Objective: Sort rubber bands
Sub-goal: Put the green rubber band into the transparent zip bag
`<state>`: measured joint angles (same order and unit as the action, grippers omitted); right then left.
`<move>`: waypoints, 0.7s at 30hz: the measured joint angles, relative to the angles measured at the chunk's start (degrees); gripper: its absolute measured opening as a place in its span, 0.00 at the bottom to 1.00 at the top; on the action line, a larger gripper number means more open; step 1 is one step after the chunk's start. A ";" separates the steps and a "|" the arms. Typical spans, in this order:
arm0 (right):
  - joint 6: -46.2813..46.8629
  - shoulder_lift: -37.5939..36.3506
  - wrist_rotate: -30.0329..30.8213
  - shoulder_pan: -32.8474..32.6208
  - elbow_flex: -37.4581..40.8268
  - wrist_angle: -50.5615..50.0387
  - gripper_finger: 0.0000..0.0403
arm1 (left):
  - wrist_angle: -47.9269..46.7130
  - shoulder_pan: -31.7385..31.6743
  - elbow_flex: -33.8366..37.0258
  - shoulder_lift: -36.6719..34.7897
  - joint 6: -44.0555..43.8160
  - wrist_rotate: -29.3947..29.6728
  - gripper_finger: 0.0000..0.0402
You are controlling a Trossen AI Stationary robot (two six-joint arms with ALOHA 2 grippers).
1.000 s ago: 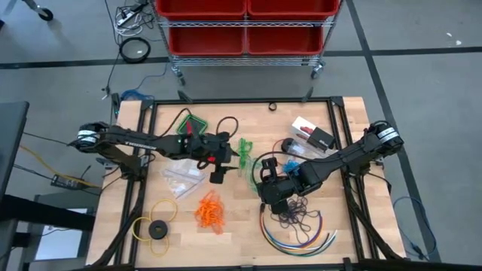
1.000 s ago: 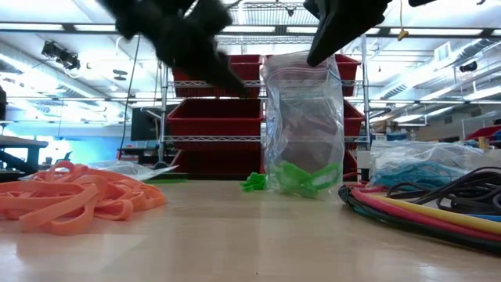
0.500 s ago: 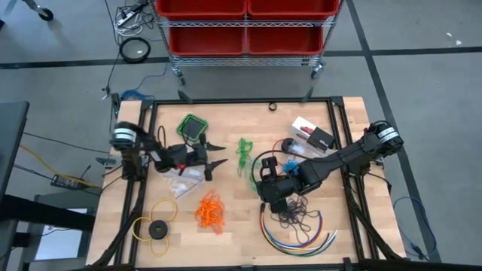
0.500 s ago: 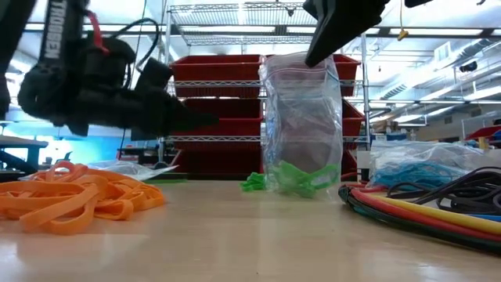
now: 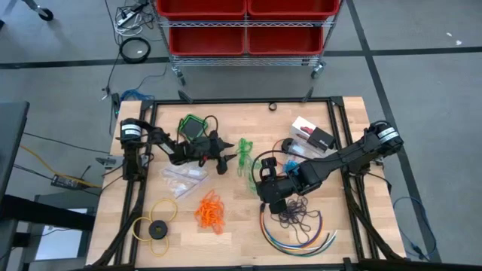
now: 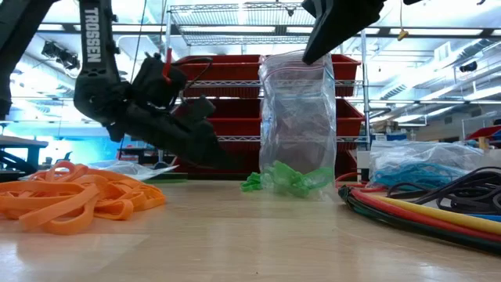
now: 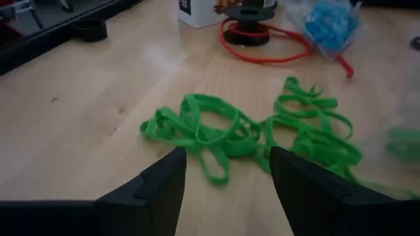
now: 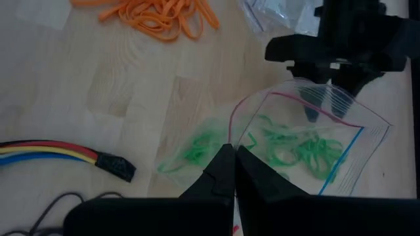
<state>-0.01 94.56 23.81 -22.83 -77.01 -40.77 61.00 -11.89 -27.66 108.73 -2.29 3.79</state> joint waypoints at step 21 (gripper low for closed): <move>-0.06 0.00 0.00 -0.02 0.00 0.59 0.00 | -11.31 -0.85 -5.32 3.15 0.36 -0.27 0.57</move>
<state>-0.08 94.56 23.82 -22.85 -77.01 -40.18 49.69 -12.74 -32.98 111.87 -1.93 3.53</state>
